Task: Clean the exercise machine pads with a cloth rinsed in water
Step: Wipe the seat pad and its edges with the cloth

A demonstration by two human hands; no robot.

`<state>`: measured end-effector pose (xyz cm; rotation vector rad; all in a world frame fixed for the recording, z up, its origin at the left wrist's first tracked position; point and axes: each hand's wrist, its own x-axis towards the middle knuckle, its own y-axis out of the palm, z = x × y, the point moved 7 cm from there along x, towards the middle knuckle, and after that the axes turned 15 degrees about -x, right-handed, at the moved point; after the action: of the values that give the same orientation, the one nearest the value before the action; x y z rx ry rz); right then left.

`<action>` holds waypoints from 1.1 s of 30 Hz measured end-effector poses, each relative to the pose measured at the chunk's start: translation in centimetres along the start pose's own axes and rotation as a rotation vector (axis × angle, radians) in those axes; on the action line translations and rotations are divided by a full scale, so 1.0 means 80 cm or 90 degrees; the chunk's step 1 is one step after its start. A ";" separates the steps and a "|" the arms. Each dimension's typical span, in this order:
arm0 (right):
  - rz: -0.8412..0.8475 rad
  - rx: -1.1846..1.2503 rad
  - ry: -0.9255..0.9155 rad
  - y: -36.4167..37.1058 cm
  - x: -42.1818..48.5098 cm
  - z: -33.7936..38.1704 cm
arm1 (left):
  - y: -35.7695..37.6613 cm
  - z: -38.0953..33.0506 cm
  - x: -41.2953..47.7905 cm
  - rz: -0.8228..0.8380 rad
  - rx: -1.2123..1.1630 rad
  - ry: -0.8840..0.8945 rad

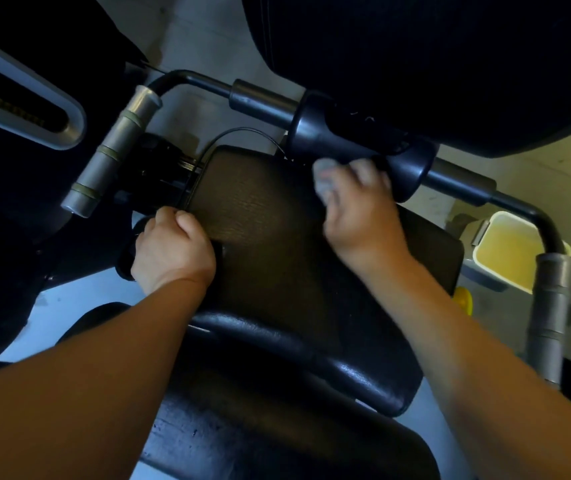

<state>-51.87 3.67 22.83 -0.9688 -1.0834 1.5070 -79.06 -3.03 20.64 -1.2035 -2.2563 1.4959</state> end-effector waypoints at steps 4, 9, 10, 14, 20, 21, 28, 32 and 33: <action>0.042 -0.014 -0.055 0.011 -0.004 0.009 | 0.001 -0.001 0.001 -0.003 0.003 0.009; 0.154 0.093 -0.270 -0.015 -0.096 0.080 | 0.001 0.000 0.001 -0.008 0.010 0.013; 0.184 0.094 -0.306 -0.017 -0.104 0.085 | 0.001 -0.001 0.001 -0.008 0.009 0.014; 0.105 0.095 -0.179 -0.020 -0.077 0.050 | 0.001 -0.001 0.001 -0.006 0.016 0.012; 0.143 0.068 -0.241 -0.019 -0.137 0.083 | 0.000 0.001 0.001 0.001 0.020 0.018; 0.175 0.088 -0.282 -0.021 -0.151 0.092 | -0.001 0.001 0.001 0.001 0.019 0.016; 0.049 0.064 -0.140 -0.022 -0.125 0.049 | -0.006 -0.002 -0.005 0.008 0.003 0.017; 0.091 0.051 -0.234 -0.017 -0.171 0.085 | -0.012 -0.006 -0.012 0.004 -0.002 0.041; 0.112 0.060 -0.259 -0.019 -0.183 0.091 | -0.013 -0.008 -0.014 0.006 -0.012 0.053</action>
<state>-55.79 -11.74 27.09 -0.7232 -1.2200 1.9387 -78.47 -3.54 22.13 -1.2597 -2.2179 1.4033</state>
